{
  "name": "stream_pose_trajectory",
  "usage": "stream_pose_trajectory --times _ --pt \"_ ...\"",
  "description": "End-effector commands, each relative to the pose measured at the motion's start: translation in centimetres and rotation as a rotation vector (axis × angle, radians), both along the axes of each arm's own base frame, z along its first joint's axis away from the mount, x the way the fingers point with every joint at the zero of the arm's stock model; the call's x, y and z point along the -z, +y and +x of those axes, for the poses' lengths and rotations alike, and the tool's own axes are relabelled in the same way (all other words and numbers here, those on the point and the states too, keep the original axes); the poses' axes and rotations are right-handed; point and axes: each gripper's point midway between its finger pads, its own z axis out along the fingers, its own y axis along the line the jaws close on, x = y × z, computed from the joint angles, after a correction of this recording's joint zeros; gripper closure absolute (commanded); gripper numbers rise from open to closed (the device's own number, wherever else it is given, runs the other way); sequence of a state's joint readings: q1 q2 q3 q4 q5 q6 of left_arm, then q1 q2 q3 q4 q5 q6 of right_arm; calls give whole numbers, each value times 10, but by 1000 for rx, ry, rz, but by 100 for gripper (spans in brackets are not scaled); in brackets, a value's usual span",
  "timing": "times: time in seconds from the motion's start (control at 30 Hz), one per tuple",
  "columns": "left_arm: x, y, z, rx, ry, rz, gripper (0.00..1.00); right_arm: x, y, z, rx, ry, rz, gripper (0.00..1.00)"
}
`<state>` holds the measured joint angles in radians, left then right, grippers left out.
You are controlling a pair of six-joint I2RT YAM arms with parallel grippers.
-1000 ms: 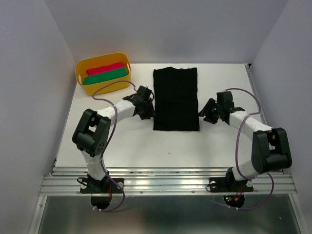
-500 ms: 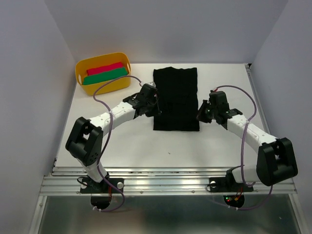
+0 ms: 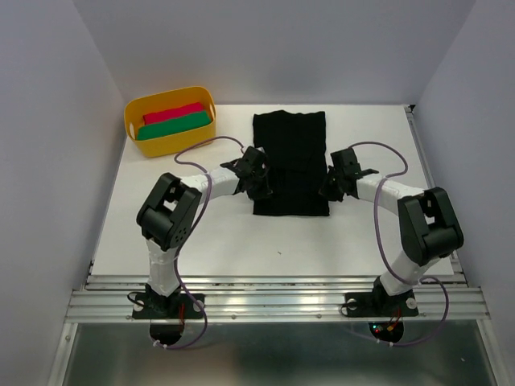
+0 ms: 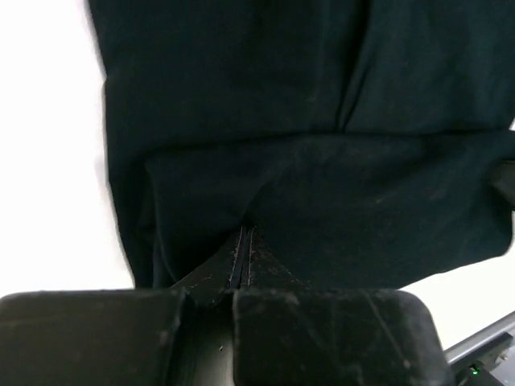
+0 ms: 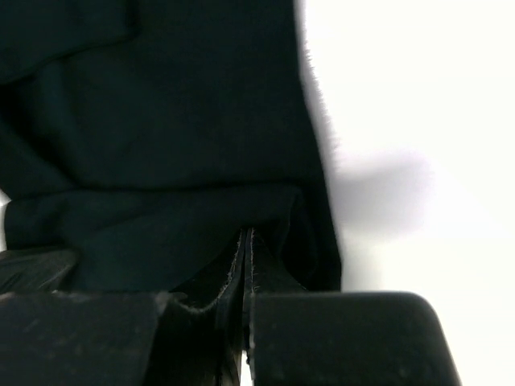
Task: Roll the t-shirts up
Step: Roll the T-shirt to the center of the board.
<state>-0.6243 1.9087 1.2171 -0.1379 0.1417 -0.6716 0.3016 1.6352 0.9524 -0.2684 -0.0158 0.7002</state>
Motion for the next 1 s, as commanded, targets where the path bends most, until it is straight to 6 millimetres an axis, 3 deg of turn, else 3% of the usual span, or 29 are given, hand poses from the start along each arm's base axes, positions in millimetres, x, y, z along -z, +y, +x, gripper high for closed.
stream_pose_trajectory --times 0.0,0.13,0.23,0.43,0.53,0.73,0.87,0.97 --pt "-24 -7 35 8 -115 -28 100 5 -16 22 68 -44 -85 99" --pt "-35 -4 38 9 -143 -26 100 18 -21 12 68 -10 -105 99" --pt "-55 -1 36 10 -175 -33 100 0 -20 11 58 -51 -90 99" --pt "-82 -10 19 42 -175 -76 100 -58 12 13 -12 -174 -44 99" --pt "-81 -23 7 67 -141 -116 100 -61 32 9 -55 -179 -20 99" --pt "-60 -43 -4 68 -83 -184 100 -32 49 4 -69 -118 44 98" --pt "-36 -43 -1 54 -60 -161 100 6 45 -2 -55 -36 11 98" --pt "-20 -40 0 59 -50 -127 100 23 38 -7 -49 -6 -29 99"
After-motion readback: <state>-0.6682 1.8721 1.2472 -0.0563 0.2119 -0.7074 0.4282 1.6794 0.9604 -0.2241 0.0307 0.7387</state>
